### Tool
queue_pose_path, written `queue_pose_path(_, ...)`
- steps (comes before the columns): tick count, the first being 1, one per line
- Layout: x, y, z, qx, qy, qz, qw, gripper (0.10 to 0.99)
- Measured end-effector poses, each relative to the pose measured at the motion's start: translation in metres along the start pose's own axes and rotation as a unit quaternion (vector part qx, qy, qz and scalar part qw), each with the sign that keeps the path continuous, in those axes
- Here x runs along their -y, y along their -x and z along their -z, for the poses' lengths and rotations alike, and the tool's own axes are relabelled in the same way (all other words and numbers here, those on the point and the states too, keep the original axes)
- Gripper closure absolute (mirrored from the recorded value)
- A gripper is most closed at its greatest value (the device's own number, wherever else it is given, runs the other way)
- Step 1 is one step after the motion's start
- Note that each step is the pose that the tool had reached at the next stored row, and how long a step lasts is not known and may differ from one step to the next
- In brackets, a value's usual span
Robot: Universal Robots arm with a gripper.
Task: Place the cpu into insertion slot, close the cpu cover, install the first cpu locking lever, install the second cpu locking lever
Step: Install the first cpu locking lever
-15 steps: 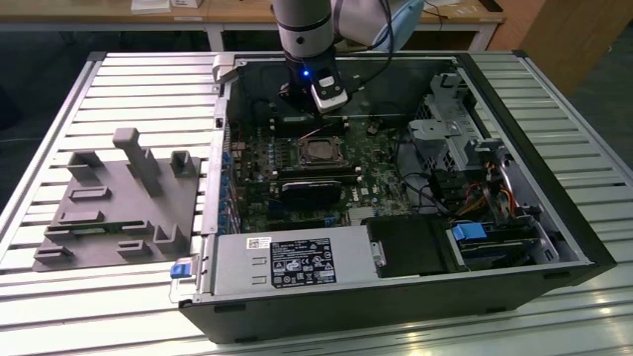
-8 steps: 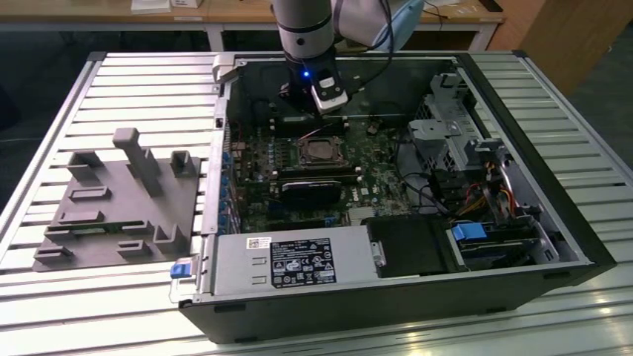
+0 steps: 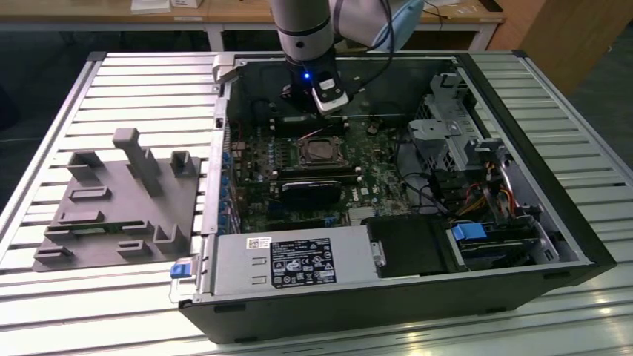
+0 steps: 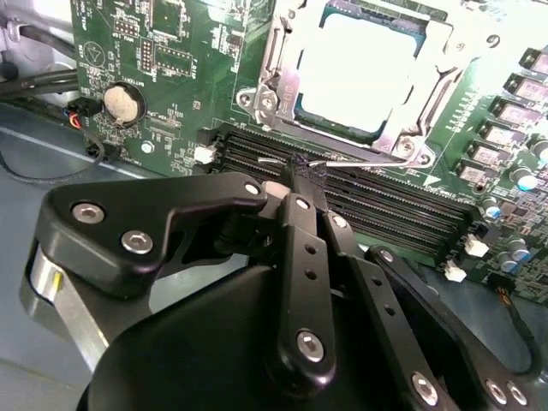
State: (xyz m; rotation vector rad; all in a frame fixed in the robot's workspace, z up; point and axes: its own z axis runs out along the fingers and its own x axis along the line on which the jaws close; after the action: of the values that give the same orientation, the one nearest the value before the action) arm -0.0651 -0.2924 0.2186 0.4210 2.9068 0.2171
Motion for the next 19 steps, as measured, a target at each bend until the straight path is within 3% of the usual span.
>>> queue_pose_path(4, 0.0004, -0.0004, -0.0018, 0.0005, 0.0001, 0.000, 1.0000, 0.984)
queue_pose_path(12, 0.0015, -0.0014, -0.0079, 0.0079, 0.0021, 0.000, 1.0000, 0.984)
queue_pose_path(19, 0.0024, -0.0029, -0.0118, 0.0199, 0.0053, -0.001, 0.9998, 0.984)
